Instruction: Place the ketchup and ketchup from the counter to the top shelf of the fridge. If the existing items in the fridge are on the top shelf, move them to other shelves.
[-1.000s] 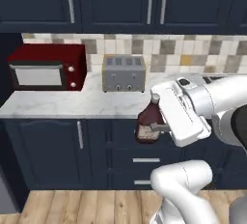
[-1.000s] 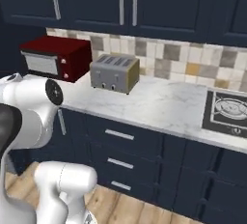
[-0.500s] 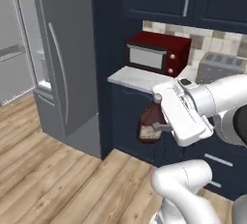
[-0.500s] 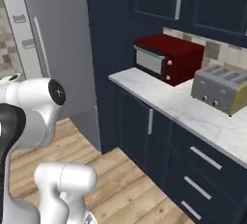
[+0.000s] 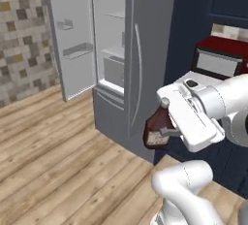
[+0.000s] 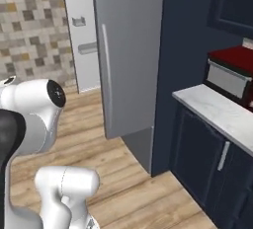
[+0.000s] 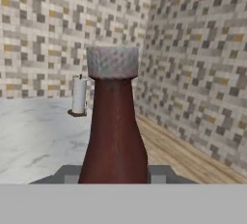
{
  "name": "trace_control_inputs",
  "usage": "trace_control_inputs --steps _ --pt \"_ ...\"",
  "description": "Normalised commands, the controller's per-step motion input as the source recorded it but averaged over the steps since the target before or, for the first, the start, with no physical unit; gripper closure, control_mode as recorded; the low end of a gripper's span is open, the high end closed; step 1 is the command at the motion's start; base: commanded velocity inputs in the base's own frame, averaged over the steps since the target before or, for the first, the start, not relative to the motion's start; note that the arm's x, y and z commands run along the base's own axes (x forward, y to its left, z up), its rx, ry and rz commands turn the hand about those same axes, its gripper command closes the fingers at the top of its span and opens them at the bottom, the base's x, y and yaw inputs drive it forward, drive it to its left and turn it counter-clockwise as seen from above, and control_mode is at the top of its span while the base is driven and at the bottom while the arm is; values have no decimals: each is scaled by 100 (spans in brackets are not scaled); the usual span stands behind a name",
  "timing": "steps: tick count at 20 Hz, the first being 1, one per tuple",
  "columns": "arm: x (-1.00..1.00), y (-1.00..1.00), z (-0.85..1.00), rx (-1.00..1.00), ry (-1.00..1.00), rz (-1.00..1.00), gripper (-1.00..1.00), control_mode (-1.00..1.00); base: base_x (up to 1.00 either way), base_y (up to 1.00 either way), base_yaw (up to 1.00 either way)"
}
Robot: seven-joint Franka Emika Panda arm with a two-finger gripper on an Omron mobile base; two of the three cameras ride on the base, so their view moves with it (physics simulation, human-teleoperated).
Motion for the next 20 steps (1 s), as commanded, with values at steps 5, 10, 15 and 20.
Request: trace_control_inputs --steps 5,10,15,20 --pt "0 0 0 0 0 0 100 100 100 100 -3" --pt "0 0 0 0 0 0 100 100 100 100 -15" --pt "0 0 0 0 0 0 100 100 100 100 -27" --pt "0 0 0 0 0 0 100 100 100 100 -47"
